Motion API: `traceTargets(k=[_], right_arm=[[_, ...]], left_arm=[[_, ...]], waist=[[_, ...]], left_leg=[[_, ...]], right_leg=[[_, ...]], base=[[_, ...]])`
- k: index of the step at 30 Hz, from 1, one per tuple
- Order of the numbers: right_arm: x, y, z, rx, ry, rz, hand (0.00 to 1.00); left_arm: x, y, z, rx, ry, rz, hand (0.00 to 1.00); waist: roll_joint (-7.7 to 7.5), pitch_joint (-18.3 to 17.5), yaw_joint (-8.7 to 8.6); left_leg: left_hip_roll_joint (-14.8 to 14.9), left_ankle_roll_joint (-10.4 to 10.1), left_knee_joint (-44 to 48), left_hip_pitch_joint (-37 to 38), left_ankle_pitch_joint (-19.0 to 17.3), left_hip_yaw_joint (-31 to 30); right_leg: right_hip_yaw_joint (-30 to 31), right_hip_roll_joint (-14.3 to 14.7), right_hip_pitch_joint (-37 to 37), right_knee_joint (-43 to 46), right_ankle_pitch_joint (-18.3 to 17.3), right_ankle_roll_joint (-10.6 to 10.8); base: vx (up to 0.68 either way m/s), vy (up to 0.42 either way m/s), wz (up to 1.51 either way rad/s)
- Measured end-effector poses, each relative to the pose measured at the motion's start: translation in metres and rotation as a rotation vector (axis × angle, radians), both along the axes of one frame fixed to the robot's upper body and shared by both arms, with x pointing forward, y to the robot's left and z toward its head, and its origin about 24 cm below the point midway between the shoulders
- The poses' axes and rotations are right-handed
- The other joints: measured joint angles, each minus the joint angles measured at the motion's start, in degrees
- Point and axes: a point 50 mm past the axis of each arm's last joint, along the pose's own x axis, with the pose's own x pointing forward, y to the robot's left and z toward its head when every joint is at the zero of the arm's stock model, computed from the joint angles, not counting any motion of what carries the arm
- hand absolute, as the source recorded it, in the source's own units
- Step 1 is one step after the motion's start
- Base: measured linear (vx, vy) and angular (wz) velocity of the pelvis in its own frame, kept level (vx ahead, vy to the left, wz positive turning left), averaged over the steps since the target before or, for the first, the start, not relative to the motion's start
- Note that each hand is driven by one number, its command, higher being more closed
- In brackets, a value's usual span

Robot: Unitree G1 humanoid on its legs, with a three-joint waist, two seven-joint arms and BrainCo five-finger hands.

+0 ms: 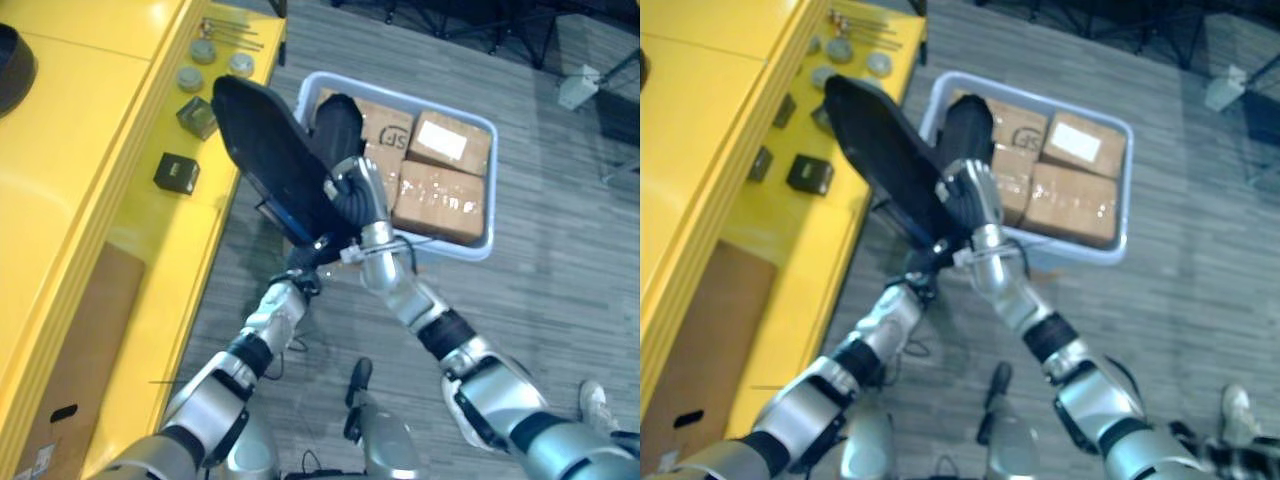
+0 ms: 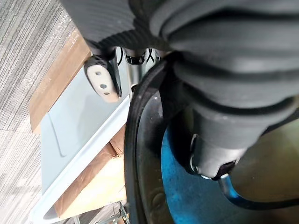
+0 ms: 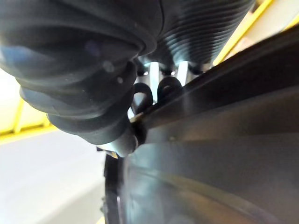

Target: Walk over and take plastic housings, then place them on the shelf

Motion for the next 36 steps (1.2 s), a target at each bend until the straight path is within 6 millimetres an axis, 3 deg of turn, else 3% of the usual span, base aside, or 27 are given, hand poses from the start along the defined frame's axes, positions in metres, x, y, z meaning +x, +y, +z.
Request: traceTargets(k=[8,9,11,13,17,19,21,24,36], right_arm=[[-0.003,-0.014,-0.011,0.068,0.027,-0.025,1.00],[-0.004,-0.017,-0.014,0.072,0.036,-0.031,0.00],[-0.005,-0.021,-0.019,0.067,0.045,-0.036,0.00],[-0.009,-0.027,-0.036,0.061,0.098,-0.059,0.00],[-0.022,-0.017,-0.066,0.013,0.180,-0.013,0.00],[-0.031,-0.004,-0.092,-0.072,0.274,0.036,0.00],[-0.038,0.005,-0.103,-0.068,0.318,0.056,0.00],[-0.039,0.016,-0.098,-0.035,0.313,0.075,0.00],[-0.035,0.013,-0.093,0.008,0.310,0.056,0.00]], left_arm=[[0.003,0.011,0.010,0.288,-0.116,0.134,1.00],[0.004,0.013,0.011,0.332,-0.129,0.162,1.00],[0.004,0.014,0.013,0.363,-0.145,0.181,1.00],[0.006,0.016,0.026,0.329,-0.185,0.218,1.00],[0.008,0.021,0.045,0.292,-0.245,0.272,1.00],[0.006,0.002,0.078,0.237,-0.390,0.232,1.00],[0.007,-0.009,0.101,0.206,-0.477,0.221,1.00],[0.007,-0.013,0.120,0.213,-0.566,0.226,1.00],[0.008,0.016,0.119,0.288,-0.564,0.461,1.00]], waist=[[0.04,0.62,0.07],[0.09,0.66,0.07],[0.33,0.81,0.14],[0.67,1.02,0.21],[1.63,1.61,0.23],[1.77,1.70,0.70],[1.77,1.70,0.81],[1.78,1.70,0.64],[1.78,1.69,0.15]], left_leg=[[-0.05,0.03,0.02,0.24,-0.48,0.78],[-0.13,0.03,0.02,0.38,-0.60,0.92],[-0.30,0.04,0.03,0.59,-0.80,1.03],[-0.52,0.23,1.24,0.35,-1.66,1.08],[-0.68,0.22,3.10,-0.38,-2.79,1.09],[-0.69,0.22,3.17,-0.69,-2.79,0.93],[-0.73,0.22,3.30,-0.92,-2.79,0.75],[-0.80,0.35,4.19,-1.12,-3.18,0.77],[-1.10,0.38,4.27,-1.16,-3.20,0.75]], right_leg=[[0.56,-0.15,-0.42,0.35,-0.44,0.06],[0.72,-0.24,-0.42,0.43,-0.56,0.14],[0.89,-0.46,-0.42,0.74,-0.86,0.34],[1.07,-0.75,-0.41,1.19,-1.15,0.47],[1.17,-0.91,-0.33,1.14,-1.18,0.50],[1.02,-0.90,-0.35,1.03,-1.18,0.50],[0.88,-0.93,-0.38,1.02,-1.17,0.50],[0.94,-1.01,-0.31,1.12,-1.17,0.50],[0.94,-1.25,-0.32,1.06,-1.13,0.55]], base=[[0.01,-0.004,-0.03],[0.02,-0.003,-0.04],[0.01,0.000,-0.02],[0.00,0.000,0.00],[0.00,0.000,-0.01],[0.00,-0.009,0.04],[-0.01,-0.007,0.04],[0.00,0.000,0.00],[0.00,0.000,0.00]])
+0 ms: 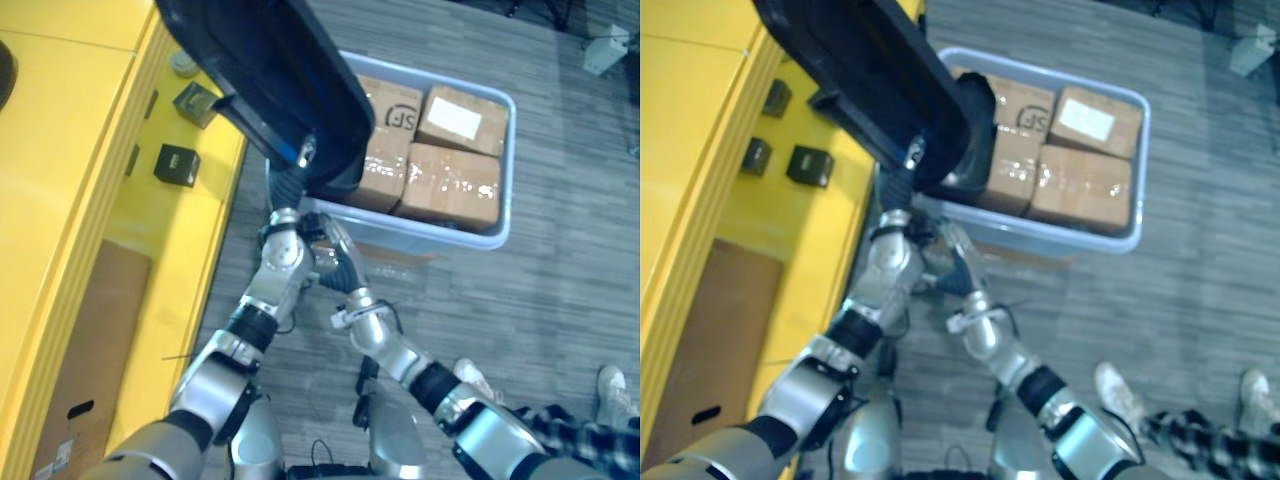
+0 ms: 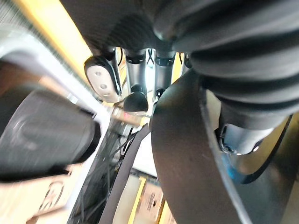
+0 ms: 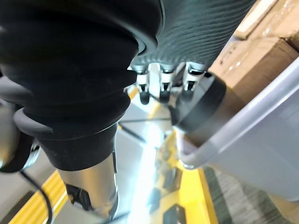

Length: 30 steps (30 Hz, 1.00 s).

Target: Walk over and take plastic housings, then place them on the shelf

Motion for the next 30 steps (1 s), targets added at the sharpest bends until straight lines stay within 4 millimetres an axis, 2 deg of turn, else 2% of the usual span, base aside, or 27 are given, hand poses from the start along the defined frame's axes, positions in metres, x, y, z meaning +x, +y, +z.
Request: traceTargets(k=[5,8,10,12,16,18,20,23,25,27,30], right_arm=[[0.001,-0.012,-0.005,0.084,0.047,-0.074,0.00],[-0.006,-0.032,-0.019,0.149,0.106,-0.157,0.00],[-0.015,-0.052,-0.032,0.177,0.132,-0.209,0.00],[-0.024,-0.067,-0.041,0.195,0.156,-0.248,0.00],[-0.039,-0.089,-0.053,0.213,0.165,-0.291,0.00],[-0.045,-0.097,-0.048,0.288,0.139,-0.285,0.00],[-0.048,-0.099,-0.042,0.350,0.127,-0.253,0.00],[-0.052,-0.099,-0.040,0.407,0.152,-0.188,0.00],[-0.053,-0.099,-0.041,0.457,0.192,-0.154,0.00],[-0.056,-0.105,-0.046,0.541,0.255,-0.123,0.00],[-0.062,-0.113,-0.054,0.571,0.288,-0.155,0.00]], left_arm=[[-0.010,0.017,0.012,0.061,-0.126,0.207,1.00],[-0.026,0.030,0.036,0.096,-0.299,0.351,1.00],[-0.038,0.045,0.054,0.141,-0.424,0.473,1.00],[-0.043,0.058,0.057,0.175,-0.451,0.542,1.00],[-0.044,0.082,0.037,0.246,-0.345,0.640,1.00],[-0.050,0.103,0.029,0.270,-0.292,0.690,1.00],[-0.059,0.119,0.026,0.258,-0.277,0.699,1.00],[-0.077,0.147,0.016,0.268,-0.241,0.743,1.00],[-0.092,0.159,0.009,0.282,-0.222,0.733,1.00],[-0.115,0.174,-0.005,0.301,-0.187,0.716,1.00],[-0.142,0.187,-0.018,0.362,-0.140,0.725,1.00]], waist=[[0.00,-0.01,-0.10],[0.07,-0.08,-0.17],[0.22,-0.28,-0.19],[0.50,-2.06,-0.29],[1.85,-7.16,-0.39],[2.77,-8.61,-0.43],[3.08,-9.42,-0.22],[3.47,-12.14,0.14],[3.63,-13.86,1.16],[4.09,-15.61,2.92],[4.62,-18.16,3.72]], left_leg=[[-0.09,0.05,0.27,0.00,-0.04,0.00],[-0.13,0.10,0.81,0.24,-0.39,0.01],[-0.17,0.09,0.84,1.18,-0.81,0.20],[-0.25,0.12,0.81,1.16,-1.09,0.38],[-0.31,0.01,0.72,1.20,-1.56,0.47],[-0.39,0.07,0.66,2.35,-1.79,0.17],[-0.46,0.09,0.58,3.19,-2.02,-0.18],[-0.72,0.11,0.50,3.27,-2.22,-1.85],[-0.76,0.10,0.20,3.33,-2.21,-2.85],[-0.99,0.09,-0.57,4.49,-2.22,-3.53],[-1.39,-0.05,-1.58,5.06,-2.08,-5.63]], right_leg=[[0.03,-0.07,0.18,-0.05,0.01,0.02],[0.04,-0.08,0.91,-0.31,0.04,0.06],[0.14,-0.09,1.87,-0.77,0.11,0.17],[0.12,-0.10,2.00,-1.38,0.15,0.24],[-0.03,-0.06,2.54,-2.60,0.30,0.43],[-0.74,-0.06,4.44,-3.40,0.35,0.51],[-1.36,-0.01,6.07,-4.43,0.40,0.60],[-3.40,-0.02,7.64,-4.90,0.18,0.58],[-4.51,0.02,8.19,-4.90,-0.27,0.53],[-5.73,-0.18,9.73,-4.90,-1.18,0.48],[-8.03,-0.35,11.19,-4.89,-2.34,0.44]], base=[[0.00,0.000,0.00],[0.00,0.000,0.00],[-0.01,-0.006,-0.04],[0.00,-0.005,-0.05],[0.04,-0.006,0.00],[0.04,-0.012,0.11],[0.03,-0.008,0.11],[0.02,-0.002,0.27],[0.01,0.002,0.28],[0.02,0.003,0.26],[0.01,-0.004,0.32]])
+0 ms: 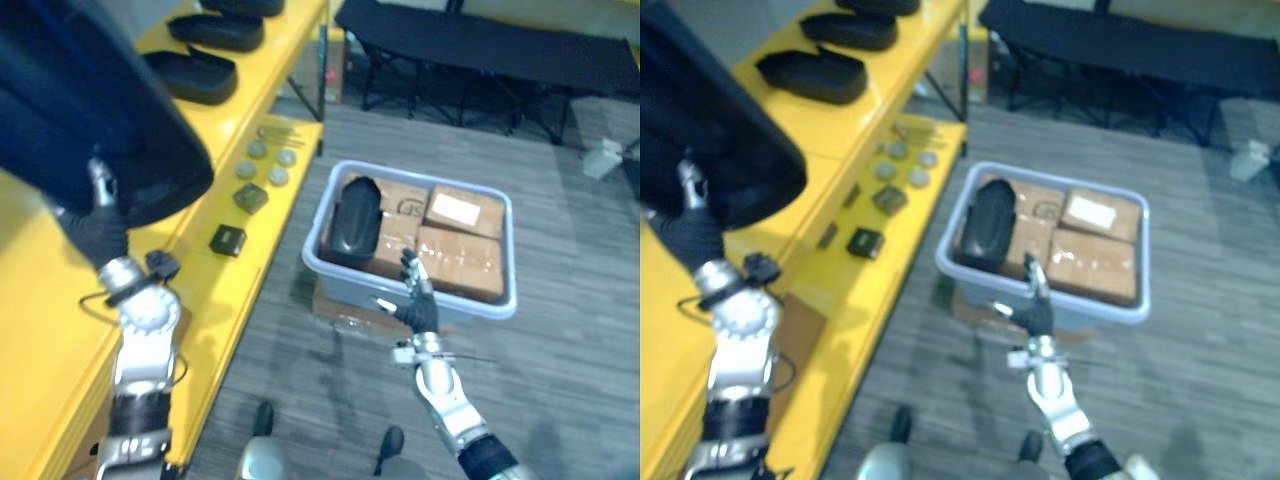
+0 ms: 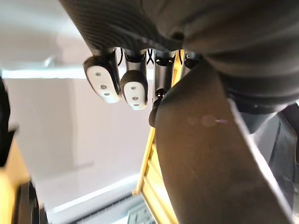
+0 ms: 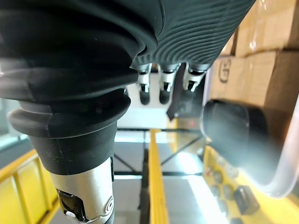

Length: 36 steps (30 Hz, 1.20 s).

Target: Walk over and take plastic housings, then place them on the shelf

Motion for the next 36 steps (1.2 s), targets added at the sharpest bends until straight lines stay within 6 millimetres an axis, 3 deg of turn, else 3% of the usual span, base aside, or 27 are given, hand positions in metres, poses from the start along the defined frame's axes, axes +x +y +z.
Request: traceTargets(k=[4,10,28,32,36], right_arm=[[-0.005,-0.016,-0.009,0.098,0.050,-0.038,0.00],[-0.014,-0.029,-0.023,0.179,0.110,-0.071,0.00],[-0.006,-0.015,-0.021,0.184,0.120,0.071,0.00],[0.009,0.000,-0.011,0.169,0.085,0.163,0.00],[0.020,0.021,-0.002,0.140,0.060,0.242,0.00]], left_arm=[[-0.032,0.017,-0.020,0.016,0.109,0.050,1.00],[-0.062,0.034,-0.039,-0.033,0.209,0.114,1.00],[-0.110,0.057,-0.059,-0.122,0.280,0.306,1.00],[-0.128,0.064,-0.063,-0.154,0.269,0.419,1.00],[-0.156,0.063,-0.076,-0.204,0.311,0.512,1.00]], waist=[[1.06,-2.99,2.09],[1.04,-3.93,3.06],[0.25,-4.73,7.47],[0.29,-4.67,10.08],[0.11,-4.43,13.74]], left_leg=[[-0.15,-0.07,-0.60,0.10,0.13,-1.28],[-0.47,-0.16,-0.72,0.07,0.27,-3.71],[-1.74,-0.52,-1.19,-2.05,1.20,-11.77],[-2.83,-0.56,-0.42,-2.41,1.19,-15.65],[-3.19,-0.83,-0.06,-3.46,1.33,-18.75]], right_leg=[[-1.62,-0.02,0.83,0.01,-0.60,0.06],[-4.49,0.04,2.77,0.02,-1.22,0.11],[-12.61,0.17,5.76,1.88,-3.68,1.19],[-16.69,0.04,8.16,2.92,-5.16,1.68],[-19.66,0.22,8.87,4.65,-6.79,1.79]], base=[[0.02,-0.002,0.19],[0.01,-0.008,0.21],[0.01,-0.020,0.23],[0.02,-0.044,0.52],[-0.01,-0.051,0.41]])
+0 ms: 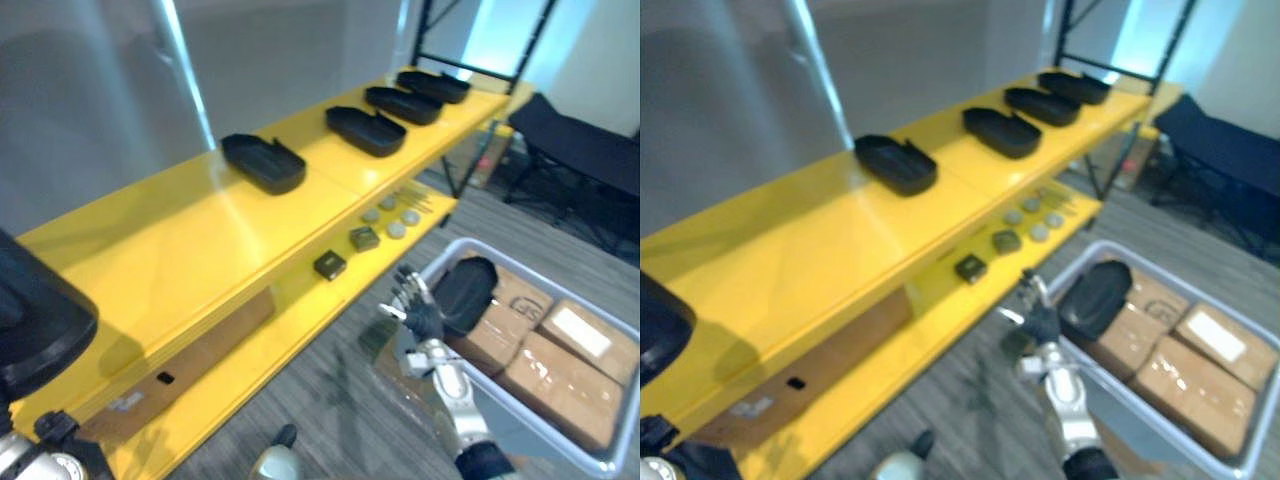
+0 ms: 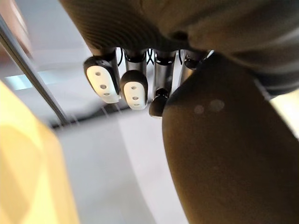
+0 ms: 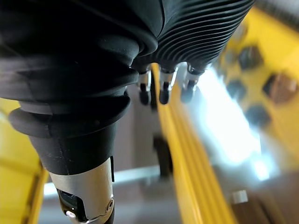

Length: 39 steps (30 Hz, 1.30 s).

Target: Walk over and take plastic housings, then place them on the shelf

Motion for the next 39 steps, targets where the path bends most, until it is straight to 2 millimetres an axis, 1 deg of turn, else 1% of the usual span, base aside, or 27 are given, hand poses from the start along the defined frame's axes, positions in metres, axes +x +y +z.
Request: traceTargets(k=[1,2,4,7,8,9,10,11,12,13,14,16,17,19,20,23,24,25,26,27,29,30,31,32,34,36,39], right_arm=[[0.002,0.004,0.002,-0.012,-0.006,0.009,0.00],[0.005,0.011,0.004,-0.026,-0.008,0.024,0.00],[0.008,0.018,0.005,-0.032,-0.003,0.038,0.00],[0.009,0.016,0.002,-0.038,0.027,0.033,0.00],[0.008,0.009,0.001,-0.032,0.036,0.005,0.00],[0.005,-0.005,-0.002,-0.026,0.045,-0.058,0.00],[0.001,-0.013,-0.003,-0.023,0.052,-0.098,0.00],[-0.002,-0.025,-0.006,-0.028,0.063,-0.150,0.00],[-0.005,-0.034,-0.008,-0.047,0.072,-0.195,0.00],[-0.004,-0.038,-0.007,-0.061,0.066,-0.216,0.00],[-0.004,-0.038,-0.007,-0.064,0.064,-0.216,0.00],[-0.006,-0.038,-0.008,-0.065,0.067,-0.205,0.00],[-0.006,-0.038,-0.009,-0.066,0.066,-0.195,0.00],[-0.007,-0.037,-0.009,-0.087,0.061,-0.169,0.00],[-0.007,-0.038,-0.009,-0.088,0.058,-0.166,0.00],[-0.009,-0.043,-0.009,-0.093,0.057,-0.169,0.00],[-0.010,-0.045,-0.007,-0.090,0.051,-0.176,0.00],[-0.011,-0.046,-0.004,-0.085,0.036,-0.183,0.00],[-0.013,-0.047,-0.003,-0.081,0.028,-0.191,0.00],[-0.027,-0.052,-0.005,-0.071,0.035,-0.234,0.00],[-0.026,-0.051,-0.003,-0.109,0.014,-0.226,0.00],[-0.027,-0.051,-0.004,-0.112,0.014,-0.226,0.00],[-0.028,-0.052,-0.004,-0.115,0.015,-0.228,0.00],[-0.028,-0.053,-0.004,-0.116,0.013,-0.228,0.00],[-0.028,-0.054,-0.004,-0.129,0.011,-0.223,0.00],[-0.030,-0.053,-0.006,-0.148,0.016,-0.216,0.00],[-0.033,-0.051,-0.009,-0.154,0.028,-0.204,0.00]], left_arm=[[-0.006,-0.001,-0.003,-0.010,0.012,0.015,1.00],[-0.014,-0.004,-0.007,-0.026,0.021,0.032,1.00],[-0.020,-0.005,-0.009,-0.031,0.025,0.049,1.00],[-0.017,-0.006,-0.006,-0.007,0.005,0.019,1.00],[-0.010,-0.008,-0.002,0.005,-0.008,-0.022,1.00],[0.003,-0.011,0.001,0.014,-0.017,-0.101,1.00],[0.010,-0.013,0.002,0.015,-0.022,-0.144,1.00],[0.017,-0.016,0.002,0.003,-0.037,-0.202,1.00],[0.021,-0.019,0.002,-0.017,-0.054,-0.242,1.00],[0.023,-0.021,0.001,-0.048,-0.083,-0.266,1.00],[0.023,-0.022,0.001,-0.055,-0.091,-0.269,1.00],[0.026,-0.024,0.000,-0.068,-0.100,-0.288,1.00],[0.026,-0.025,0.001,-0.065,-0.102,-0.294,1.00],[0.028,-0.029,0.005,-0.051,-0.114,-0.311,1.00],[0.028,-0.029,0.006,-0.043,-0.118,-0.314,1.00],[0.032,-0.030,0.007,-0.038,-0.129,-0.319,1.00],[0.033,-0.031,0.008,-0.037,-0.135,-0.324,1.00],[0.037,-0.032,0.010,-0.033,-0.151,-0.343,1.00],[0.042,-0.035,0.014,-0.025,-0.162,-0.375,1.00],[0.067,-0.043,0.031,0.056,-0.168,-0.552,1.00],[0.068,-0.043,0.031,0.055,-0.174,-0.552,1.00],[0.068,-0.043,0.031,0.054,-0.174,-0.554,1.00],[0.069,-0.044,0.031,0.050,-0.174,-0.558,1.00],[0.070,-0.045,0.030,0.046,-0.177,-0.560,1.00],[0.075,-0.052,0.029,0.022,-0.194,-0.588,1.00],[0.077,-0.055,0.027,0.014,-0.191,-0.603,1.00],[0.077,-0.055,0.027,0.012,-0.188,-0.602,1.00]], waist=[[-0.02,0.00,0.44],[-0.13,0.15,1.51],[-0.24,0.27,1.66],[-0.51,1.23,1.13],[-1.09,1.76,-0.34],[-1.55,2.17,-2.25],[-1.68,2.26,-2.49],[-1.59,2.52,-2.79],[-1.72,3.08,-2.64],[-1.46,4.35,-2.22],[-1.42,4.62,-2.21],[-0.28,6.00,-2.25],[0.01,6.17,-2.30],[0.28,6.19,-3.04],[0.46,6.30,-3.69],[0.43,6.29,-4.96],[0.44,6.29,-5.03],[0.45,6.29,-5.07],[0.53,6.33,-5.38],[-0.06,6.71,-7.99],[0.18,7.01,-8.01],[0.39,7.14,-8.06],[1.07,7.58,-8.12],[1.37,7.76,-8.16],[2.47,8.83,-8.30],[2.64,9.52,-8.35],[2.42,10.17,-8.47]], left_leg=[[-0.17,-0.01,0.22,-0.32,0.00,-0.45],[-0.20,-0.02,0.42,-0.42,0.00,-0.59],[-0.24,-0.02,0.55,-0.41,-0.01,-0.65],[-0.41,0.61,0.74,-0.84,0.04,-0.48],[-0.58,1.75,1.59,-2.52,0.55,1.24],[-0.69,3.33,2.61,-5.02,1.82,4.34],[-0.72,3.78,2.43,-5.79,2.77,5.61],[-0.94,3.04,1.82,-6.41,4.39,6.33],[-1.64,2.91,0.52,-6.40,5.44,5.90],[-2.16,2.87,0.04,-6.29,6.04,6.03],[-2.22,2.90,0.04,-6.23,6.06,6.08],[-2.16,3.22,-0.67,-4.99,6.24,7.39],[-2.03,3.32,-0.79,-4.64,6.17,7.75],[-1.12,3.33,-1.23,-4.15,6.17,9.31],[-0.74,3.33,-1.54,-3.89,6.23,9.73],[-0.45,3.28,-1.70,-3.97,6.25,10.35],[-0.45,3.28,-1.70,-4.11,6.25,10.25],[-0.45,3.28,-1.63,-4.66,6.26,9.72],[-0.52,3.20,-1.64,-5.10,6.33,8.74],[-2.67,2.71,-2.47,-6.85,8.09,1.57],[-2.68,1.95,-2.46,-7.96,9.00,1.13],[-2.65,1.93,-2.45,-8.02,9.29,1.12],[-2.54,2.03,-2.13,-8.04,9.41,1.10],[-2.44,2.02,-1.87,-8.15,9.41,1.09],[-1.98,1.88,-1.15,-8.59,9.55,0.91],[-1.95,2.01,-0.59,-8.59,9.53,0.90],[-2.10,2.42,-0.24,-8.58,9.26,0.92]], right_leg=[[-0.40,0.00,0.02,0.22,-0.16,0.07],[-0.49,-0.02,0.02,0.38,-0.46,-0.27],[-0.50,-0.17,-0.01,0.86,-0.73,-0.23],[-1.63,-0.43,0.17,1.77,-1.54,-0.05],[-4.06,-0.31,1.02,1.78,-1.70,0.11],[-7.91,-0.17,2.11,1.89,-1.96,0.54],[-9.36,-0.19,2.42,2.03,-2.04,0.68],[-11.04,-0.28,2.94,2.27,-1.96,0.80],[-11.44,-0.78,2.88,2.37,-1.88,0.78],[-11.22,-1.36,2.77,2.66,-1.89,0.75],[-11.14,-1.45,2.77,2.73,-1.92,0.70],[-9.54,-2.38,2.54,3.40,-1.96,0.67],[-9.13,-2.44,2.57,3.41,-1.96,0.67],[-7.41,-2.38,1.70,3.49,-1.95,0.69],[-6.76,-2.28,1.34,3.52,-1.95,0.69],[-5.99,-2.32,0.68,3.64,-2.02,0.74],[-5.90,-2.34,0.53,3.87,-2.20,0.70],[-4.98,-2.44,-0.24,5.30,-3.32,-0.14],[-3.05,-2.45,-0.90,7.04,-4.92,-1.79],[9.57,-2.35,-2.83,14.96,-12.56,-5.06],[9.40,-2.11,-3.25,14.62,-14.57,-2.43],[9.39,-2.02,-3.23,14.50,-14.56,-1.59],[9.40,-1.89,-3.18,14.33,-14.71,-0.66],[9.44,-1.74,-3.18,14.31,-14.70,-0.59],[9.51,-0.99,-3.17,14.08,-14.67,-0.45],[9.55,-0.85,-2.94,14.14,-14.67,-0.45],[9.55,-0.90,-2.77,14.26,-14.79,-0.27]], base=[[-0.02,-0.030,0.20],[-0.02,-0.027,0.12],[-0.03,-0.020,0.03],[-0.05,-0.010,0.22],[-0.08,0.007,1.13],[-0.08,0.020,1.37],[-0.05,0.061,1.37],[-0.02,0.115,0.87],[-0.02,0.154,0.61],[-0.03,0.136,0.23],[-0.05,0.115,-0.01],[-0.06,0.087,-0.24],[-0.06,0.055,-0.34],[-0.05,0.032,-0.37],[-0.04,0.018,-0.32],[-0.03,0.022,-0.15],[-0.03,0.020,0.07],[-0.03,0.014,0.22],[-0.04,-0.080,1.62],[-0.04,-0.130,1.60],[-0.04,-0.126,0.79],[-0.05,-0.053,0.07],[-0.05,-0.022,0.02],[-0.06,-0.008,0.03],[-0.06,0.002,0.01],[-0.04,0.003,0.00],[-0.02,0.004,0.01]])
